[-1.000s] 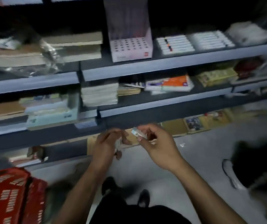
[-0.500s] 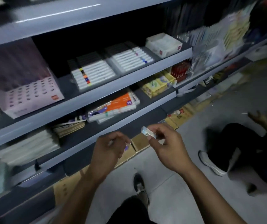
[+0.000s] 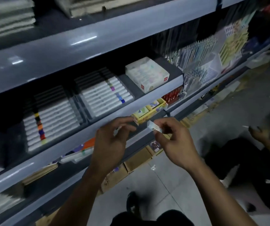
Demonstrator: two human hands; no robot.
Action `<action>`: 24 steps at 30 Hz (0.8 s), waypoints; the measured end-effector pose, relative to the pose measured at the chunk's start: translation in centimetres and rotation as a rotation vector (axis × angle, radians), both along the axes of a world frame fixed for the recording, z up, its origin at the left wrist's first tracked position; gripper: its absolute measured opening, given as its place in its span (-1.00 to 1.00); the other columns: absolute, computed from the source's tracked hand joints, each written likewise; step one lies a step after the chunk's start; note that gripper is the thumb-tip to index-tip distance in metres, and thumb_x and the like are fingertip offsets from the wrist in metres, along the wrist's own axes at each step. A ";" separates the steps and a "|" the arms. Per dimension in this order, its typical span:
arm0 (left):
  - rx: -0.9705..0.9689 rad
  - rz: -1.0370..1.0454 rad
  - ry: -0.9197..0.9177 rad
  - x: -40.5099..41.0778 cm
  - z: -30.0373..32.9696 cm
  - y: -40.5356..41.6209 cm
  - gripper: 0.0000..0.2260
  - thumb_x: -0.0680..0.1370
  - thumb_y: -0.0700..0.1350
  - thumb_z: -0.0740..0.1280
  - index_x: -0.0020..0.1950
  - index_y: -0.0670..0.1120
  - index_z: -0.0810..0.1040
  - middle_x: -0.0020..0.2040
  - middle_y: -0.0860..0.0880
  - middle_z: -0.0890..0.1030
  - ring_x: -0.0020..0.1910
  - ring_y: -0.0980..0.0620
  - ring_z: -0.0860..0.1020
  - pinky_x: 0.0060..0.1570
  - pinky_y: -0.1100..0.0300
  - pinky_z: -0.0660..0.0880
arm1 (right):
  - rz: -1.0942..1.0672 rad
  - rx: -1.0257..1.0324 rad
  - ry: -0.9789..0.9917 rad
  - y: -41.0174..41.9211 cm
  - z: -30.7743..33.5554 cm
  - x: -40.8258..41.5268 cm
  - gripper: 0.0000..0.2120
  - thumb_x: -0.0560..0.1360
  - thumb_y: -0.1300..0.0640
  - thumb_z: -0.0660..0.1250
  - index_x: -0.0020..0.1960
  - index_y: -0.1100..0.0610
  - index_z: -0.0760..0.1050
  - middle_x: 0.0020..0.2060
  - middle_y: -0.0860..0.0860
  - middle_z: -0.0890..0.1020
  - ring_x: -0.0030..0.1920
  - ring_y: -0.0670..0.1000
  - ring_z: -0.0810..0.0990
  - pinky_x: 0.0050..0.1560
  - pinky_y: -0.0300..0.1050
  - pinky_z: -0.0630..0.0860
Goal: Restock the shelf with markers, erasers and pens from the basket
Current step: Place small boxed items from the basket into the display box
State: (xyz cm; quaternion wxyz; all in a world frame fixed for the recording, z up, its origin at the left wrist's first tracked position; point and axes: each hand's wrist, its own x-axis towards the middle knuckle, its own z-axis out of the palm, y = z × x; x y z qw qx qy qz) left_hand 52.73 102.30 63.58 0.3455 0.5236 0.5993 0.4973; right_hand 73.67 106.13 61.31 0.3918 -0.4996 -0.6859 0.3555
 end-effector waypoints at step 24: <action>0.079 0.550 0.504 10.8 3.1 13.4 -0.84 0.56 -0.05 0.35 0.04 0.13 0.72 -0.07 0.14 0.74 -0.24 0.16 0.64 -0.27 0.24 0.53 | 0.559 0.243 -0.044 22.8 6.7 3.8 -0.87 0.54 0.06 0.50 0.07 -0.02 0.61 -0.21 -0.23 0.58 -0.17 -0.17 0.57 -0.24 -0.40 0.43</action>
